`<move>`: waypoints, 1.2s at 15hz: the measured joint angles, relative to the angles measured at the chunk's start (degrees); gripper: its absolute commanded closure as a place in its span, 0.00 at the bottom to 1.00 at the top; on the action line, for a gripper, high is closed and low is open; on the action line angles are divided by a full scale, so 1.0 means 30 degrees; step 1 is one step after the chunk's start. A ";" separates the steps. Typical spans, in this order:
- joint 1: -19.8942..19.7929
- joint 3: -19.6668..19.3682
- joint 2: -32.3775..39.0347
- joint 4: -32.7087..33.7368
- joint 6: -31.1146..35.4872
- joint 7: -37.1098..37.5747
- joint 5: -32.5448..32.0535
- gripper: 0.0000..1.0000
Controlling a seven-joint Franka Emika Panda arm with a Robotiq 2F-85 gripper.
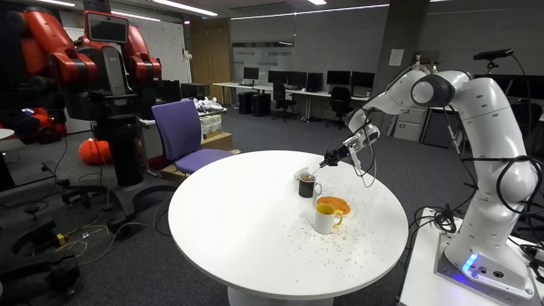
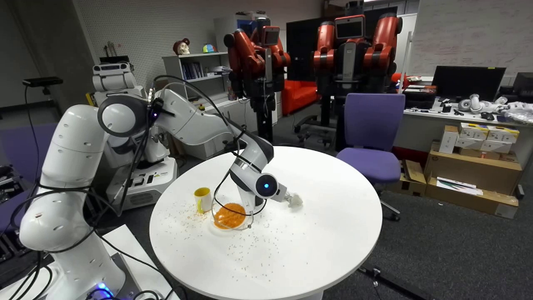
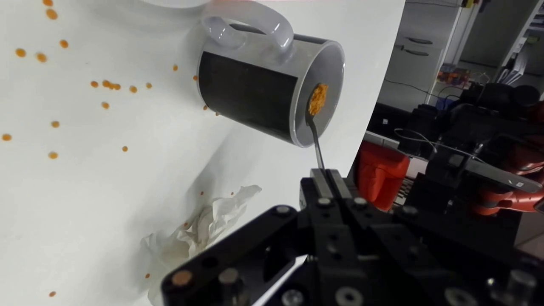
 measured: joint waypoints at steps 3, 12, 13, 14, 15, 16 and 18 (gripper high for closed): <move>0.0136 0.0110 0.0000 0.0000 0.0252 0.0000 -0.0253 0.99; 0.0681 0.0386 -0.0041 0.0180 0.1994 0.0000 -0.1806 0.99; 0.0681 0.0433 -0.0050 0.0250 0.2072 0.0000 -0.1937 0.99; 0.0681 0.0474 -0.0065 0.0321 0.2106 0.0000 -0.2073 0.99; 0.0682 0.0513 -0.0085 0.0400 0.2110 0.0000 -0.2231 0.99; 0.0682 0.0557 -0.0108 0.0487 0.2110 0.0000 -0.2409 0.99; 0.0685 0.0653 -0.0203 0.0604 0.2111 0.0000 -0.2839 0.99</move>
